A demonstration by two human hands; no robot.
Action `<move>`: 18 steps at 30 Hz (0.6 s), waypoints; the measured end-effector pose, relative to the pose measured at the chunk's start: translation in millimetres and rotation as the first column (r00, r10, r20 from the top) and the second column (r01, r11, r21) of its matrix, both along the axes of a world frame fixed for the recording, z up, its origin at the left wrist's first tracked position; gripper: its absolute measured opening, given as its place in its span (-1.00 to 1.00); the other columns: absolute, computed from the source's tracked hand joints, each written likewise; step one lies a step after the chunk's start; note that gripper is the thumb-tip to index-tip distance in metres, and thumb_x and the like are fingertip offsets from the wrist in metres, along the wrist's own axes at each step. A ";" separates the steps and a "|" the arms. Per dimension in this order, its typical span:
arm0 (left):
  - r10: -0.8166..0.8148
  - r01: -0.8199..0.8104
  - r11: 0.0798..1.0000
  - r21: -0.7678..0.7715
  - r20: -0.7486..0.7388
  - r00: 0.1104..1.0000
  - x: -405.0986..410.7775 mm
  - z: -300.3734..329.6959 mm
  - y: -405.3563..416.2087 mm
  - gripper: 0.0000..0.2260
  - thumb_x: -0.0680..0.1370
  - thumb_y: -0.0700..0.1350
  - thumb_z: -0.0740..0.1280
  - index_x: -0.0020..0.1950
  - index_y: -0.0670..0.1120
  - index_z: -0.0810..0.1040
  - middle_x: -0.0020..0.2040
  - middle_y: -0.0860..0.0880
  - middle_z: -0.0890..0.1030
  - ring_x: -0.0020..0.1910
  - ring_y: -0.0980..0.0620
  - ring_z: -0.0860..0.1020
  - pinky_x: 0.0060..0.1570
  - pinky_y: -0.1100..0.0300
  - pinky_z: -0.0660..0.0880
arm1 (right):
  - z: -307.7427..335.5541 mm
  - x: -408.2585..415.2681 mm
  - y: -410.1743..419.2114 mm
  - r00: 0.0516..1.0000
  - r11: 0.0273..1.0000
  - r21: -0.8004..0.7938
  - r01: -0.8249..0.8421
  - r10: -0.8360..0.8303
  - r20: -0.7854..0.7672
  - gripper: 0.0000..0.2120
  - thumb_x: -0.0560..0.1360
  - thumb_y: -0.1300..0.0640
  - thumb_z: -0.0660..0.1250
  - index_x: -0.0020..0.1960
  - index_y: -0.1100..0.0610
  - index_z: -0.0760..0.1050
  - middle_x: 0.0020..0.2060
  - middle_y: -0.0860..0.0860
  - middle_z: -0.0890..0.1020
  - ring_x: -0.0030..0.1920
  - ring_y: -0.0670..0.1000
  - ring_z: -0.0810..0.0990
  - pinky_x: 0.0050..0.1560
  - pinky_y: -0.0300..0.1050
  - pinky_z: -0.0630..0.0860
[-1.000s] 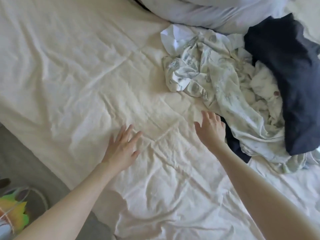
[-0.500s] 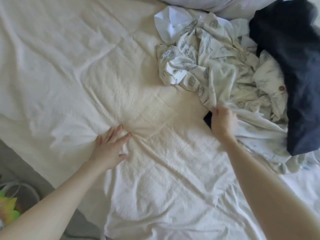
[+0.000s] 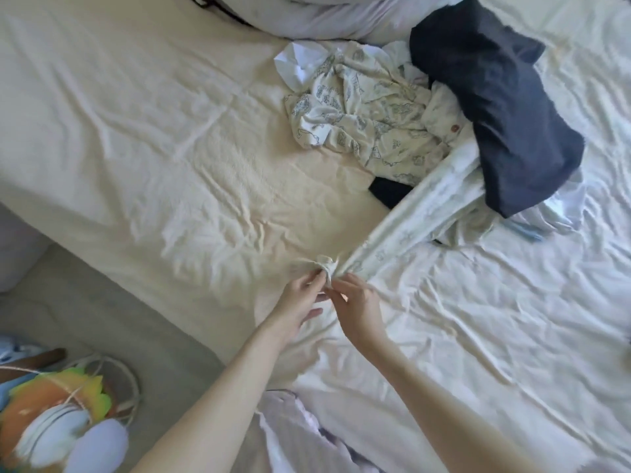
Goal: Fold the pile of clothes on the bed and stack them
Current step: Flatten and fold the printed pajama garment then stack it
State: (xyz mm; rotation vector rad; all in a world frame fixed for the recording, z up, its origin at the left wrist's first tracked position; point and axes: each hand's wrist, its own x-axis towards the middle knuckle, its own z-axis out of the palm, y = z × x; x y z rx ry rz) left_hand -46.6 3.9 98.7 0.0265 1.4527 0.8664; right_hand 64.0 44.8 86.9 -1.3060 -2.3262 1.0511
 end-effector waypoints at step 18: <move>-0.154 0.226 0.914 0.337 -0.228 0.962 12.0 160.6 -141.4 -0.89 0.53 -0.37 0.27 -0.04 -0.26 0.59 -0.19 -0.03 0.62 -0.23 0.14 0.58 -0.08 0.33 0.54 | 104.3 57.8 -39.8 0.585 0.081 -0.976 0.203 -0.809 0.055 -0.26 0.52 -0.22 0.23 0.48 0.23 0.14 0.24 0.09 0.43 0.28 0.16 0.44 0.24 0.12 0.43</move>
